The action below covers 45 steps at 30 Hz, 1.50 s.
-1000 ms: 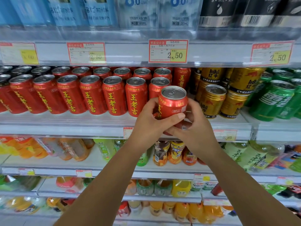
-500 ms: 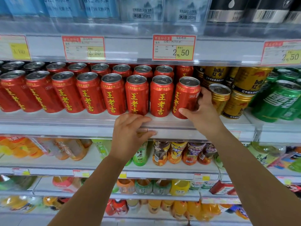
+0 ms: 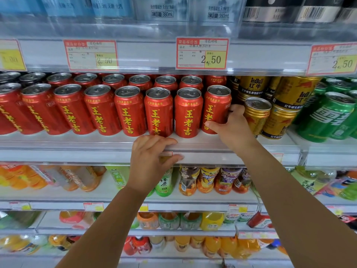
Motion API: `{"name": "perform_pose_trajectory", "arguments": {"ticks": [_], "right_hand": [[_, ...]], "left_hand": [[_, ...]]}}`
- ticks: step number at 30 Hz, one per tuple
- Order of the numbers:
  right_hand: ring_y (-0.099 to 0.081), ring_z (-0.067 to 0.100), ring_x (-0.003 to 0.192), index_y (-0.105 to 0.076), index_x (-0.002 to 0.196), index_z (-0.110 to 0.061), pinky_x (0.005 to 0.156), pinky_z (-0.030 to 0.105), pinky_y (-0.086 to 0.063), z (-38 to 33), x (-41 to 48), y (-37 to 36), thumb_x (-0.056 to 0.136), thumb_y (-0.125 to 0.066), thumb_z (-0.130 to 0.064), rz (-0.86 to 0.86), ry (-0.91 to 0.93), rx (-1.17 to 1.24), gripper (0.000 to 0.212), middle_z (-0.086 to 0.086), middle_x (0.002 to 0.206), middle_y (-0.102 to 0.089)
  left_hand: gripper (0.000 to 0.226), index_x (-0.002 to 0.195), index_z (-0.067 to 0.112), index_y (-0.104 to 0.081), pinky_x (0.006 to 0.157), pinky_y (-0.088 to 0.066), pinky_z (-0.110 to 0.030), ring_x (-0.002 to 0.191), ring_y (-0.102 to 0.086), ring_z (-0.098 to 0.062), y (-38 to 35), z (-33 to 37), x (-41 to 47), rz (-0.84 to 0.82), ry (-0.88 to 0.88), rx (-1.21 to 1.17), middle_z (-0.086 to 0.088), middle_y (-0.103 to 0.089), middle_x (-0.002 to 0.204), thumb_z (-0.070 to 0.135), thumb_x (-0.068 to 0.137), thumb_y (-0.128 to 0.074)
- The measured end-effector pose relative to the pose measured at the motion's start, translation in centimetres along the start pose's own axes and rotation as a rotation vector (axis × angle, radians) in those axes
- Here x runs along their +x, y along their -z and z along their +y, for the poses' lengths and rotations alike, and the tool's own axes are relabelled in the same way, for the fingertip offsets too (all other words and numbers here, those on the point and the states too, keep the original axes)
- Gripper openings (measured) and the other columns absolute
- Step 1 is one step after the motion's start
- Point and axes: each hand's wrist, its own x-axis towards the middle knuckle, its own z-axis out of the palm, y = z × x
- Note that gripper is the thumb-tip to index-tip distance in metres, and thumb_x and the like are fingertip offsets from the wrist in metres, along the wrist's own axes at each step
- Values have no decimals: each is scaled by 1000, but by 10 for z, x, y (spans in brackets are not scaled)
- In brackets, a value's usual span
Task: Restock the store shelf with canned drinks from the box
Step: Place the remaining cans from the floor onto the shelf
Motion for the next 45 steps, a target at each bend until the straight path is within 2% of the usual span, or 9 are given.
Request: {"name": "perform_pose_trajectory", "arguments": {"ticks": [6,10,17,23,30,35,37,41,45], "right_hand": [[-44,30,133,-19,147,-13,106,39,-37,-6,18,-5,93,-62,-21,-18,-25,-84,69,10,147,-42],[-43,28,134,-9,151,-17,106,37,-36,-7,24,-8,96,-57,-17,-24,-82,3,73,8,149,-39],[-43,29,134,-12,150,-18,106,38,-36,-6,33,-9,99,-52,-22,-33,-109,-9,65,7,150,-40],[-44,29,133,-8,152,-22,105,37,-37,-1,34,-12,101,-48,-24,-33,-95,-7,65,6,150,-39],[-44,30,133,-1,153,-18,106,39,-36,-1,30,-15,101,-45,-26,-36,-79,-74,69,8,149,-40],[-52,34,125,-25,143,-7,97,39,-42,-11,8,-10,99,-49,-24,21,-96,-226,52,16,140,-50],[-51,31,125,-32,141,-9,97,35,-41,-8,-13,-6,98,-49,-21,18,-29,-225,48,13,139,-50],[-50,9,126,-42,140,-16,106,23,-38,7,-77,3,98,-49,-14,146,202,15,42,-1,137,-53],[-64,7,95,-54,120,-18,84,28,-52,53,-138,17,96,-50,-5,387,190,211,28,-3,107,-68]], "left_hand": [[41,100,22,-72,91,-33,-30,88,-58,-18,0,0,0,-11,10,5,8,-67,91,56,77,-69],[41,100,22,-72,91,-33,-30,88,-59,-19,0,0,0,-9,11,8,8,-67,90,57,77,-68],[42,99,21,-72,91,-31,-28,87,-59,-19,1,1,1,-7,11,5,8,-67,89,57,78,-66],[42,99,21,-72,90,-33,-30,88,-58,-19,-1,1,0,-3,10,14,7,-67,90,57,78,-67],[42,99,22,-72,91,-29,-25,89,-54,-16,-1,0,0,2,3,17,8,-66,90,58,78,-65],[42,100,22,-71,90,-30,-26,88,-54,-17,1,0,1,-6,-6,11,7,-66,90,57,79,-66],[42,101,21,-71,90,-29,-26,88,-55,-17,2,0,1,-23,-6,19,7,-65,90,57,79,-66],[41,110,18,-70,96,-32,-31,99,-55,-21,6,6,1,-10,5,18,2,-67,102,46,80,-70],[25,103,5,-70,104,-32,-25,108,-56,-24,10,41,-18,49,-143,-171,-9,-67,109,18,82,-71]]}}
